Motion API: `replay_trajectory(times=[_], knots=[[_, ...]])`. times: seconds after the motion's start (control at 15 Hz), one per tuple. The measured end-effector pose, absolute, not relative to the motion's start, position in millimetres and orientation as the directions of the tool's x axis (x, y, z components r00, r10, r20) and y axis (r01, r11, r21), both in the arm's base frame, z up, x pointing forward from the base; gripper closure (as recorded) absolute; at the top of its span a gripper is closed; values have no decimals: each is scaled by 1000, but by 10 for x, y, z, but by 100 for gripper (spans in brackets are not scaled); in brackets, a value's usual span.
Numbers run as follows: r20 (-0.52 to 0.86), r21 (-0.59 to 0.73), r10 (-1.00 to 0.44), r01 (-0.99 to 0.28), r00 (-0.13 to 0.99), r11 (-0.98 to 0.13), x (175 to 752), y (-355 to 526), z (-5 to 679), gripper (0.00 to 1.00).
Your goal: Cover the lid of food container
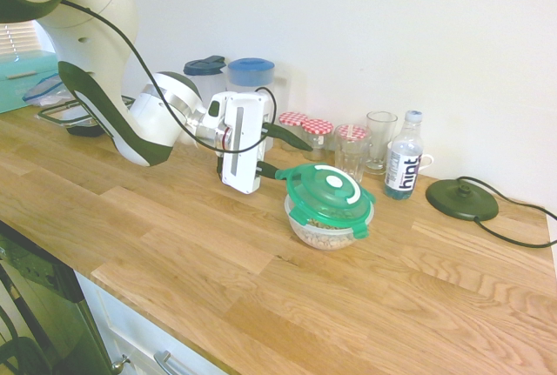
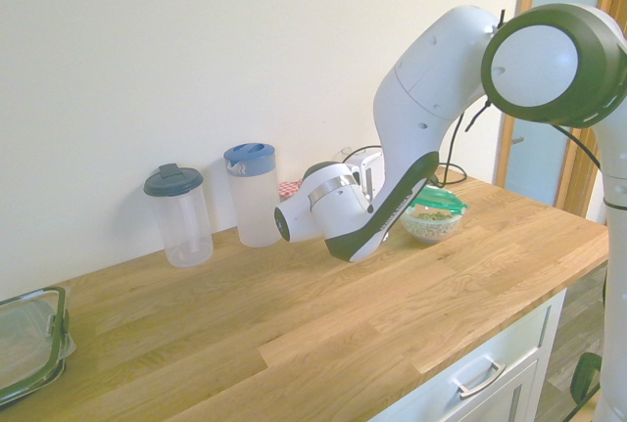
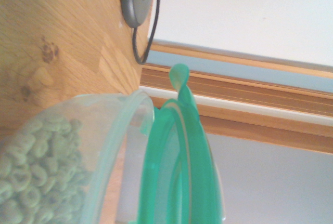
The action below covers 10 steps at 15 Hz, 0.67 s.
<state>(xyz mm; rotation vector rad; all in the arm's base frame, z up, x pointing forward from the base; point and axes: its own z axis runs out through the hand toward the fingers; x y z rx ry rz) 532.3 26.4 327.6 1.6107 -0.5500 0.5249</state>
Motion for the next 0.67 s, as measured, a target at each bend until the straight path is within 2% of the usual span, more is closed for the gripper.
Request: replay_trajectory(times=[0.2,0.67], knots=[[596,764,-186,-623,781,-170,5344,406,3609,0],[379,667,-514,-612,769,-424,5617,440,4740,0]])
